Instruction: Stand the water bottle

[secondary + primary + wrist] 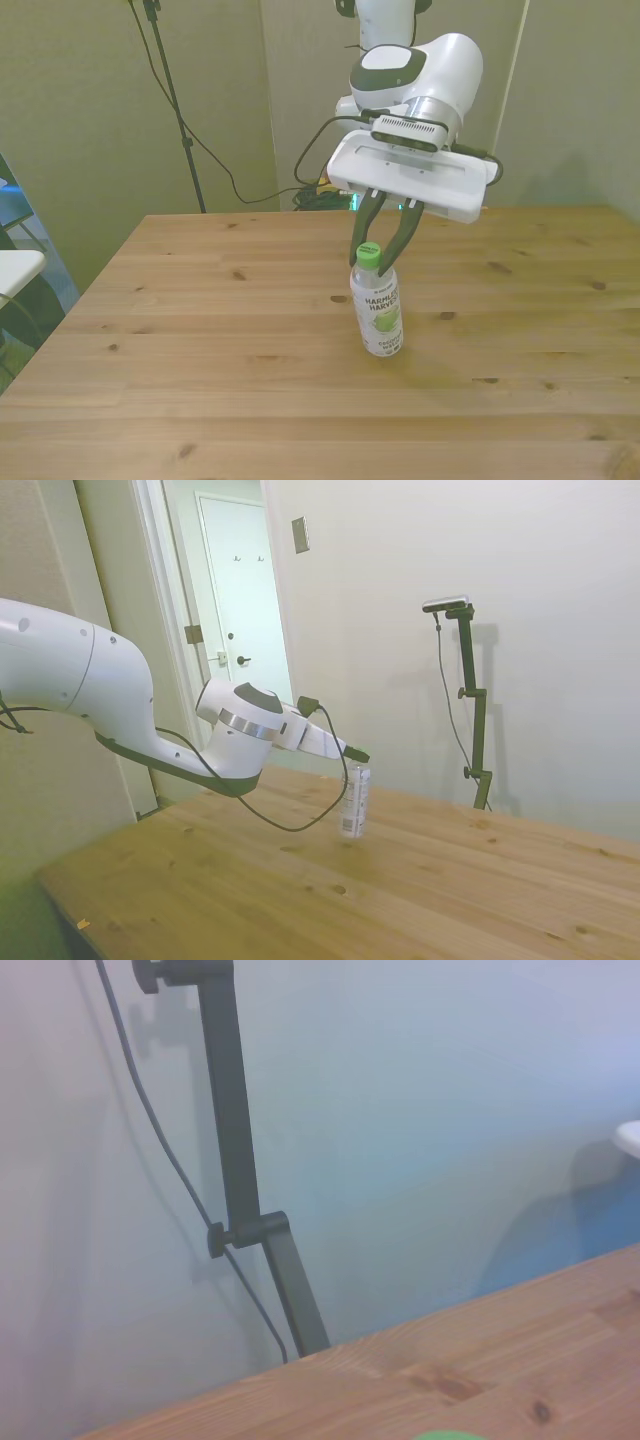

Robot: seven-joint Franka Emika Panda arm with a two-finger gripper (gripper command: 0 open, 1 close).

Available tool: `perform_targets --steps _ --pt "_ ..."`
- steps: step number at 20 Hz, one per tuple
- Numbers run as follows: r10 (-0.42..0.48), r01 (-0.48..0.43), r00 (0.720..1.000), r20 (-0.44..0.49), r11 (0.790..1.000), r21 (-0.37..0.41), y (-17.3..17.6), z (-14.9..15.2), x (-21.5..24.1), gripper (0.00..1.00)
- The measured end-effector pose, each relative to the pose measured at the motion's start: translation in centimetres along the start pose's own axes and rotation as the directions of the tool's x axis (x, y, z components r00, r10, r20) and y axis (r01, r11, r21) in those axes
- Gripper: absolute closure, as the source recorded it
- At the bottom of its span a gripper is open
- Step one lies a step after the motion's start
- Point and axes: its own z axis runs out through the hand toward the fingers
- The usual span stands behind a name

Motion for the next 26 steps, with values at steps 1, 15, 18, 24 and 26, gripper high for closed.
perform_targets --steps 1,15,18,24,26 --pt "0.000 0.000 1.000 -0.004 1.000 -0.001 0.1 0.3 -0.2 1.00" --pt "0.002 -0.002 1.000 -0.011 1.000 0.003 0.8 1.3 -2.1 0.00" --pt "0.001 -0.001 1.000 -0.010 1.000 0.001 0.9 1.3 -2.2 0.00" --pt "0.003 -0.003 1.000 -0.010 1.000 0.000 1.0 1.1 -2.1 0.00" --pt "0.012 -0.012 1.000 -0.009 1.000 0.003 0.9 0.9 -1.9 0.00"
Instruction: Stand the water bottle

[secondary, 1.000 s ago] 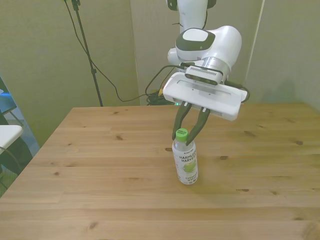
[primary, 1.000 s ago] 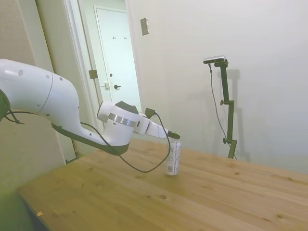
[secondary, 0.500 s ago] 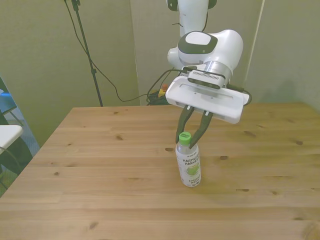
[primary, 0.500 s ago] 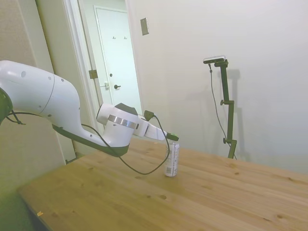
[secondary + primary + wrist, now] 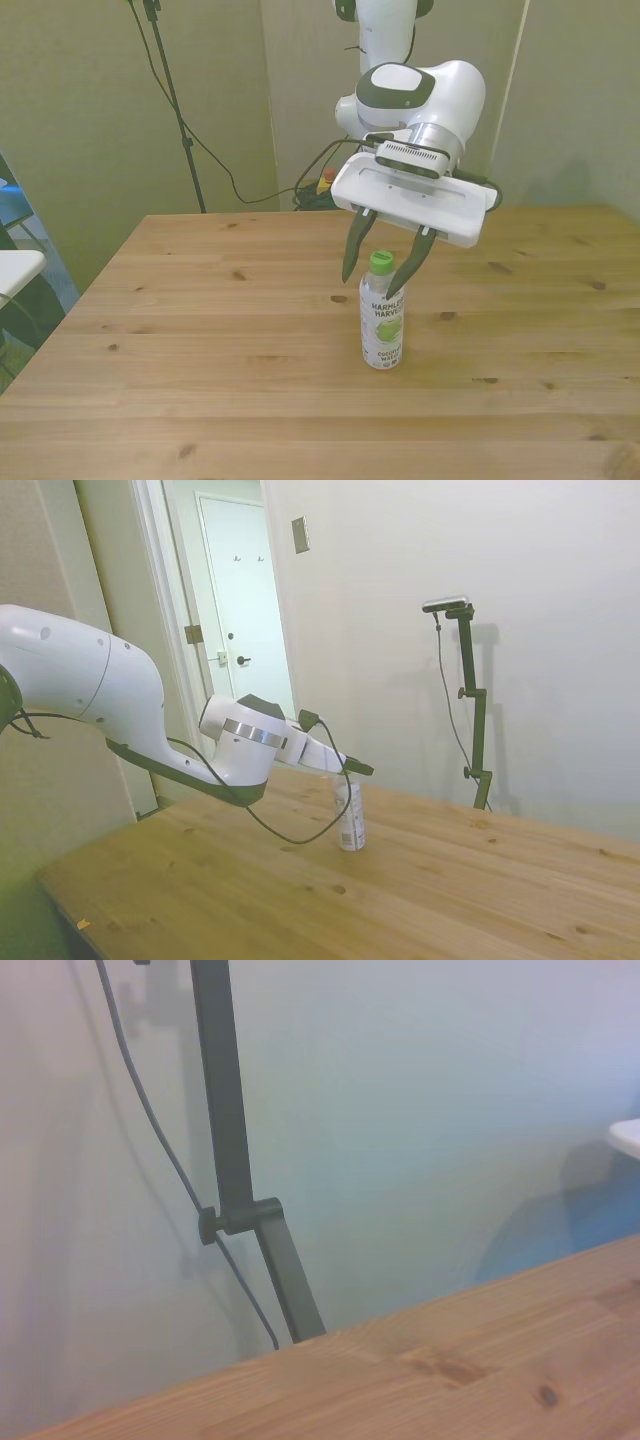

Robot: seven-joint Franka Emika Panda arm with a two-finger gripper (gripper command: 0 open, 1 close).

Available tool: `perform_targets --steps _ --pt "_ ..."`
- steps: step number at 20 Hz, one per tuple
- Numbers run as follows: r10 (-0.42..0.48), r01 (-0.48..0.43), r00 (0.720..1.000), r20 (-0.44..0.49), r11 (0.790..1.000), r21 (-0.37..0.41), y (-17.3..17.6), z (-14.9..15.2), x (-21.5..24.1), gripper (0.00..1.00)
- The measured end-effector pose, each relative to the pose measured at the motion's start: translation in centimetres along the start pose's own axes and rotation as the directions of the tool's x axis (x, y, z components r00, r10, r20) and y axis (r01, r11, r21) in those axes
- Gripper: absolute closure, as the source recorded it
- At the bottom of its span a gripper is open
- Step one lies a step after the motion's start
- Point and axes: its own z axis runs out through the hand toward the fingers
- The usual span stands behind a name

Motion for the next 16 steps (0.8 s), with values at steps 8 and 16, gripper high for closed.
perform_targets --steps 8,16 --pt "0.067 -0.058 0.985 0.159 0.997 -0.059 -1.1 -5.3 0.9 0.00" --pt "-0.003 0.098 0.885 0.465 0.979 -0.180 -0.2 -13.9 -3.1 0.00"
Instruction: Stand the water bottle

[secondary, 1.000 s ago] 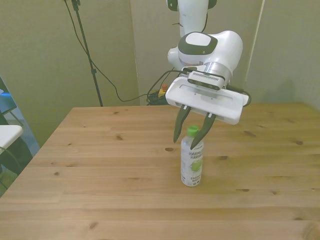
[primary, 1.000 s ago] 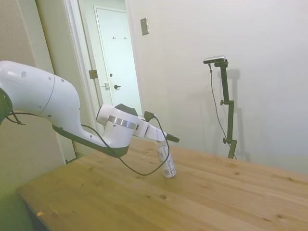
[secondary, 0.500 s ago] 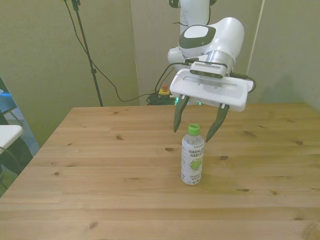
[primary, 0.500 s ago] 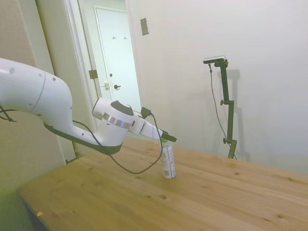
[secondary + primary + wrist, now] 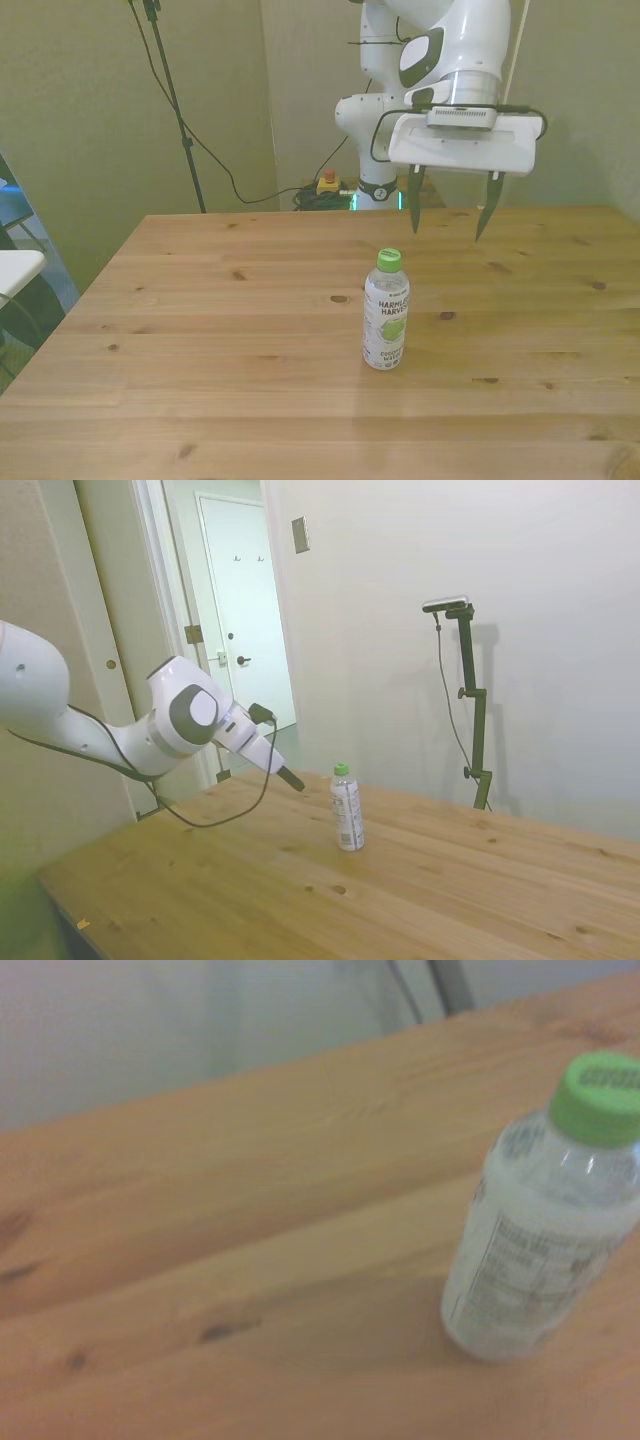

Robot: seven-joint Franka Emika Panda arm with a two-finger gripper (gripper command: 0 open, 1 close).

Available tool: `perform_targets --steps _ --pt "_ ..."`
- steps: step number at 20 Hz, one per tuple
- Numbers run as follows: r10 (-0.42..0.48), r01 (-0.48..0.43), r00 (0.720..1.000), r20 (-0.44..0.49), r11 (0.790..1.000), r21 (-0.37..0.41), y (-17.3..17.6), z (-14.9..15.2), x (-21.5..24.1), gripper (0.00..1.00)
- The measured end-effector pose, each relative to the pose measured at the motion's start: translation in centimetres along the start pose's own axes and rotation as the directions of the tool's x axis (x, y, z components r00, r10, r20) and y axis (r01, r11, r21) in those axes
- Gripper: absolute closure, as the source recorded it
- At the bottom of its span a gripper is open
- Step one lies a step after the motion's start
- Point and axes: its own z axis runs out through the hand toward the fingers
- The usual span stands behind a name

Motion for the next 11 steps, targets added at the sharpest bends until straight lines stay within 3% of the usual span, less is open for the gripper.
perform_targets --steps 5,11 --pt "-0.107 0.134 0.974 0.198 0.982 -0.130 3.0 -5.7 1.0 0.00" --pt "-0.155 0.219 0.944 0.290 0.955 -0.202 6.7 -7.4 0.1 0.00"
